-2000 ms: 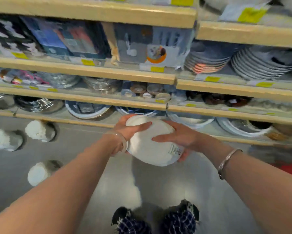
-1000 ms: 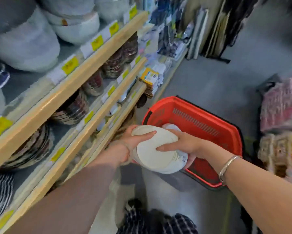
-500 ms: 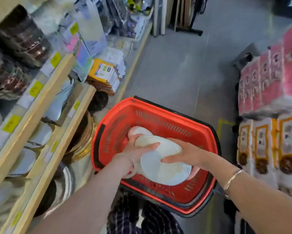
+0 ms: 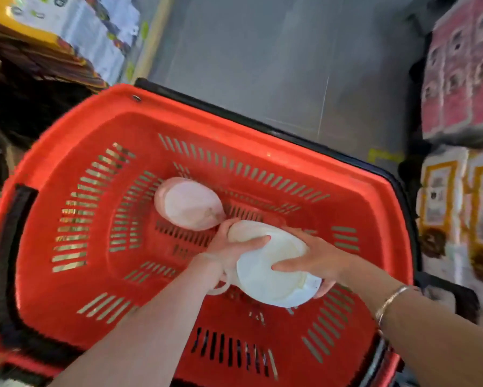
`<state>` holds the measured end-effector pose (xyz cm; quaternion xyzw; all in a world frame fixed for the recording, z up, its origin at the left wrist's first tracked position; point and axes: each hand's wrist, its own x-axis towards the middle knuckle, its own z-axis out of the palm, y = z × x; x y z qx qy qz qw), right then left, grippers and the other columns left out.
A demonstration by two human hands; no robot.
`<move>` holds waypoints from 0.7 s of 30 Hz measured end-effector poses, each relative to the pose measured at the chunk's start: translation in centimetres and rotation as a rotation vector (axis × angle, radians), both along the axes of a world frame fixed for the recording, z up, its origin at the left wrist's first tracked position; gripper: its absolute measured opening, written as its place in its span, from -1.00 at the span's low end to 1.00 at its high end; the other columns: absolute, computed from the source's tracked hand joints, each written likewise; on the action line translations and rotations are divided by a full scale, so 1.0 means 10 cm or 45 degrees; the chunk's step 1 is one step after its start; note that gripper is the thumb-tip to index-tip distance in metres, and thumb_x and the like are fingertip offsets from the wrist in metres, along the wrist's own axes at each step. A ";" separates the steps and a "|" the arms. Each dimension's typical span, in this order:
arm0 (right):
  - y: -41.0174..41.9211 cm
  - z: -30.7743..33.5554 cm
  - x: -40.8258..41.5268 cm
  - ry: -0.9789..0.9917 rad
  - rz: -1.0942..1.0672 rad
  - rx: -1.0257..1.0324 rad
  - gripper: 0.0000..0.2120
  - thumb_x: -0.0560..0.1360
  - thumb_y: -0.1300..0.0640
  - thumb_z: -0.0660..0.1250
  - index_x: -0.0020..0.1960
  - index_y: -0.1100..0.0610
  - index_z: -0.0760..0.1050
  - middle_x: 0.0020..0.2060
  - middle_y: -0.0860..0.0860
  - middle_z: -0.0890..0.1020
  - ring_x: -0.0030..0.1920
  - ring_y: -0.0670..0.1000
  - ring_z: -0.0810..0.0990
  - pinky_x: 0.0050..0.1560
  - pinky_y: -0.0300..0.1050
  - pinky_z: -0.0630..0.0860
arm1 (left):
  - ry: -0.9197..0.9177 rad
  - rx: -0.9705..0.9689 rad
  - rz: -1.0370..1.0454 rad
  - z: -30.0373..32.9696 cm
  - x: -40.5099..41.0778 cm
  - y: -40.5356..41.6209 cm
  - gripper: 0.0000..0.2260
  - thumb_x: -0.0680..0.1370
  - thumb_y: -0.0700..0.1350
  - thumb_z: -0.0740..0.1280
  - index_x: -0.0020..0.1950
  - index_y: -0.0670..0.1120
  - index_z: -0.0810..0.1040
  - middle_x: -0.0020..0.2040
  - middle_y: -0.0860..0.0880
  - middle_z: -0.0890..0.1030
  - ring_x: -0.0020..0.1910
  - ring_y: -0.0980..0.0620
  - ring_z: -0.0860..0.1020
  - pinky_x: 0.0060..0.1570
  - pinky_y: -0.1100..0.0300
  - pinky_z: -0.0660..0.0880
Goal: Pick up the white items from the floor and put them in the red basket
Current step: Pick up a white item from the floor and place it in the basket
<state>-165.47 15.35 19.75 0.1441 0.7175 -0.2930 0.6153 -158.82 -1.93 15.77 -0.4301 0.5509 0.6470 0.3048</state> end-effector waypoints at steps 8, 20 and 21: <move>0.15 -1.42 -0.11 0.138 -0.102 -0.091 -0.19 0.06 -0.09 0.66 0.24 -0.33 0.42 0.12 -0.06 0.61 0.08 0.06 0.61 -0.12 0.13 0.63 | 0.018 -0.078 -0.004 -1.23 -0.21 0.16 -0.30 0.33 -0.01 0.53 0.39 0.07 0.29 0.20 0.02 0.42 0.11 0.01 0.43 0.09 0.12 0.47; 0.12 -1.86 -0.42 0.328 -0.117 -0.183 -0.46 0.36 0.30 0.49 0.25 -0.05 0.44 -0.15 -0.18 0.55 -0.34 -0.30 0.53 -0.55 -0.49 0.38 | 0.124 -0.136 0.159 -1.72 -0.40 0.15 -0.31 0.30 -0.05 0.55 0.37 0.09 0.35 0.19 0.09 0.43 0.08 0.09 0.43 -0.22 0.38 0.47; 0.10 -1.87 -0.43 0.359 -0.125 -0.187 -0.45 0.36 0.32 0.49 0.27 0.00 0.46 -0.17 -0.19 0.55 -0.34 -0.31 0.53 -0.53 -0.52 0.38 | 0.131 -0.140 0.182 -1.72 -0.39 0.15 -0.29 0.29 -0.06 0.56 0.37 0.10 0.35 0.23 0.08 0.43 0.12 0.08 0.43 -0.09 0.27 0.52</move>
